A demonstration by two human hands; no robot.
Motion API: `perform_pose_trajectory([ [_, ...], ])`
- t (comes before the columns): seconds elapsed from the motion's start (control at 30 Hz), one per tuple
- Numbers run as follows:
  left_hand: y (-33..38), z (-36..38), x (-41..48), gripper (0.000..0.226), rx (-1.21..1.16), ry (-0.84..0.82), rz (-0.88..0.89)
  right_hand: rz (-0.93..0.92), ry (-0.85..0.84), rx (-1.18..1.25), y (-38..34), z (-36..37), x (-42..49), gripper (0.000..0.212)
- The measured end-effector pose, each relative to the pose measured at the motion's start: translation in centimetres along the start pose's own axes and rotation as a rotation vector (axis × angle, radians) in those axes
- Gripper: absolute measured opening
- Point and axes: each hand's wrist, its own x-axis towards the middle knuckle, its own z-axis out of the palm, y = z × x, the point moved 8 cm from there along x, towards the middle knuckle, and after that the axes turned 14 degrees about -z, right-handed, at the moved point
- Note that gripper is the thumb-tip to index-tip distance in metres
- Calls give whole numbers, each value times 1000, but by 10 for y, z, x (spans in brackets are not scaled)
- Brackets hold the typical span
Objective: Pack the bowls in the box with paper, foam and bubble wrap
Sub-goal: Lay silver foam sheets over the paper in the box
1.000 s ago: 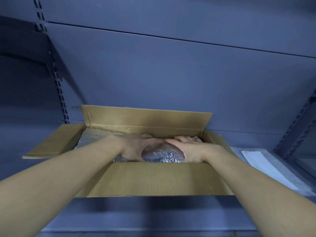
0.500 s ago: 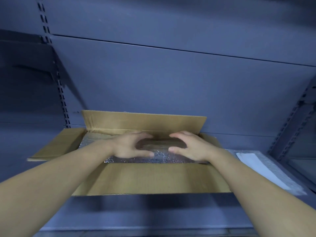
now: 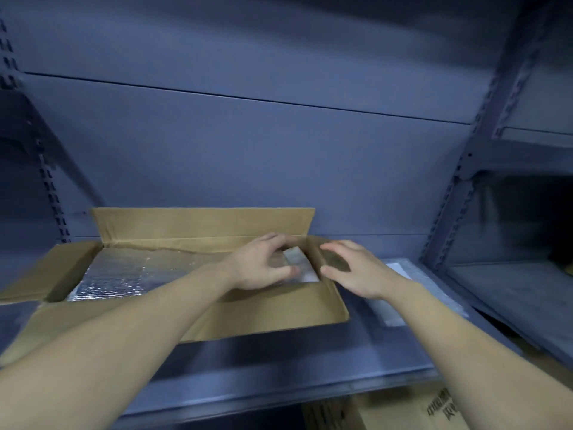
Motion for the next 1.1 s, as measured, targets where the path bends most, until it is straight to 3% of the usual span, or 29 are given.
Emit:
perform_pose_trajectory([
  [0.13, 41, 25, 16, 79, -33, -36, 41, 59, 39, -4, 34, -19, -33, 69],
  [0.33, 96, 63, 44, 65, 13, -48, 118, 163, 61, -44, 93, -34, -79, 55],
  [0.63, 134, 127, 87, 68, 171, -191, 170, 377, 28, -122, 170, -5, -115, 57],
  [0.73, 134, 132, 102, 79, 215, -183, 180, 407, 61, -135, 181, 8, -116, 58],
  [0.83, 141, 152, 112, 75, 336, -208, 174, 424, 75, -155, 185, 17, -117, 67],
  [0.97, 153, 196, 112, 78, 390, -328, 145, 431, 49, -175, 187, 20, -120, 76],
  [1.1, 155, 226, 114, 73, 404, -408, 120, 426, 74, -120, 193, 20, -124, 63],
])
